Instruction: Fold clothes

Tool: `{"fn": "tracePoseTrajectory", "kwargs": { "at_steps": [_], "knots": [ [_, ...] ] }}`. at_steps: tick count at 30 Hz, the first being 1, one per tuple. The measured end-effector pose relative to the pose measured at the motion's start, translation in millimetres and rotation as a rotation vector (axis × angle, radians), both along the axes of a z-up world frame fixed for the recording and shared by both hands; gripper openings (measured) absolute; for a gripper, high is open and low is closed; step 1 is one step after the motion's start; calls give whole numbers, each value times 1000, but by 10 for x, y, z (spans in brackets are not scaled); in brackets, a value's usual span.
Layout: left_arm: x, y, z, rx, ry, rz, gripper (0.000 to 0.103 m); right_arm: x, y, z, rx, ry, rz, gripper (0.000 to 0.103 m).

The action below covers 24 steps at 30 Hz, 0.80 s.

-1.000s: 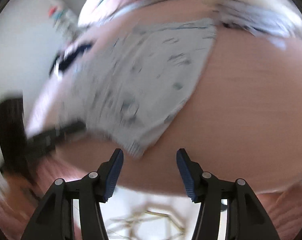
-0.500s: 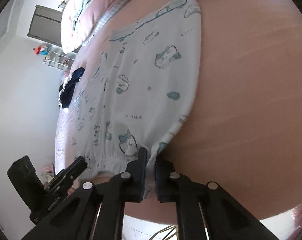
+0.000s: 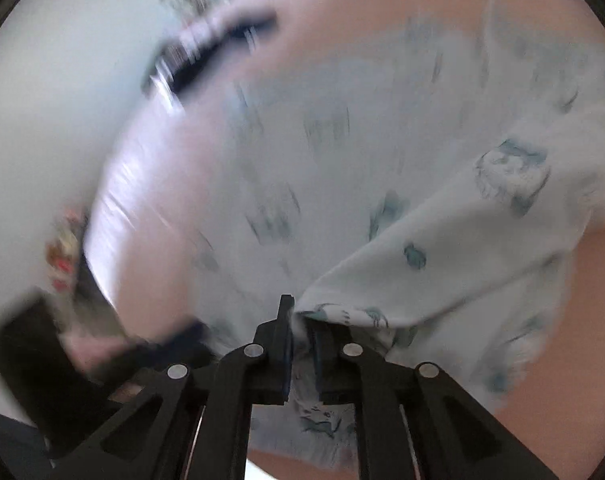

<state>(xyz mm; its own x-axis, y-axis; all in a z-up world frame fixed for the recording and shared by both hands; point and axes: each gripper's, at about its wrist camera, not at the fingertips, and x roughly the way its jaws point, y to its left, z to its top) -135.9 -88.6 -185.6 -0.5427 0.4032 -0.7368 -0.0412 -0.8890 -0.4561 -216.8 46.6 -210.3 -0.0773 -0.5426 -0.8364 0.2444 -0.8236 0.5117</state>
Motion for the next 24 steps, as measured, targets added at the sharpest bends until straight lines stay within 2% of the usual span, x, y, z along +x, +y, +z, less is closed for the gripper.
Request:
{"fn": "tracePoseTrajectory", "kwargs": {
  "at_steps": [2, 4, 6, 7, 11, 13, 14, 16, 19, 22, 24],
  "knots": [
    [-13, -8, -9, 23, -4, -6, 27, 27, 107, 51, -86, 3, -66, 15],
    [-51, 86, 35, 19, 4, -49, 27, 97, 289, 196, -172, 5, -119, 28],
    [-128, 238, 101, 3, 20, -114, 27, 250, 532, 420, -232, 69, -181, 46],
    [-180, 317, 106, -17, 14, -139, 27, 338, 647, 509, -222, 111, -214, 47],
    [-409, 629, 88, -115, -31, -232, 27, 484, 868, 456, -44, 160, -280, 47],
    [-505, 750, 53, -187, -65, -262, 27, 492, 899, 344, -29, 137, -286, 47],
    [-531, 738, 32, -198, -84, -256, 27, 514, 915, 300, -20, 127, -274, 47],
    [-572, 655, 7, -171, -118, -220, 27, 569, 773, 324, 19, 164, -212, 47],
    [-583, 509, -1, -112, -148, -156, 31, 654, 468, 412, 140, 250, -98, 47],
    [-557, 492, -52, -105, -173, -157, 34, 728, 195, 420, 227, 314, 5, 48],
    [-505, 512, -57, -98, -170, -166, 34, 780, 252, 349, 280, 310, 27, 55]
  ]
}}
